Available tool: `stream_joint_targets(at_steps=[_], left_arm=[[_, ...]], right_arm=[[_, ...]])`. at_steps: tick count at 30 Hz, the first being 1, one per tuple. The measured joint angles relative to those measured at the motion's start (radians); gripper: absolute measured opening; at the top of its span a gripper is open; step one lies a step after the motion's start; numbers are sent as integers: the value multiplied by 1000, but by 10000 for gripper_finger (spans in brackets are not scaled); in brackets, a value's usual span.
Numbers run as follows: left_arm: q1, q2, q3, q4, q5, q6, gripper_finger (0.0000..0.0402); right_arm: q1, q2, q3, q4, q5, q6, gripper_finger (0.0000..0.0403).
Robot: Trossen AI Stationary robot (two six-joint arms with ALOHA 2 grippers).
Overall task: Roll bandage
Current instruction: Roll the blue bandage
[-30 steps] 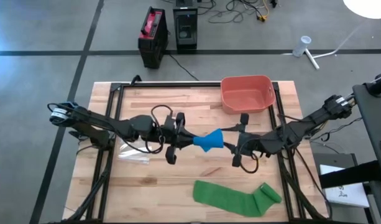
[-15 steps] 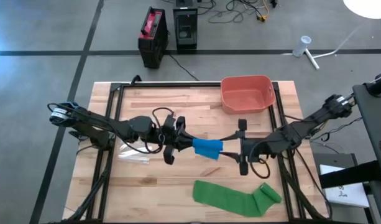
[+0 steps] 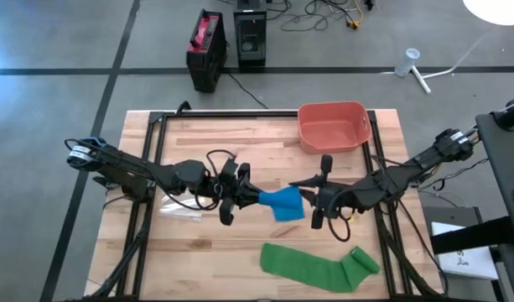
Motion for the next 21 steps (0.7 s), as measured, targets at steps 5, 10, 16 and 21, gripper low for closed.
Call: stream_joint_targets(at_steps=[5, 10, 16, 21], left_arm=[[-20, 0, 0, -52, 28, -4, 2], [-43, 0, 0, -132, 31, 32, 2], [-49, 14, -4, -117, 27, 64, 2], [-50, 17, -4, -74, 26, 61, 2]], right_arm=[[-4, -9, 0, 77, 81, -167, 9], [-13, -10, 0, 204, 108, -315, 2], [-11, -13, 0, 224, 104, -338, 2], [4, -29, 0, -34, 100, -102, 9]])
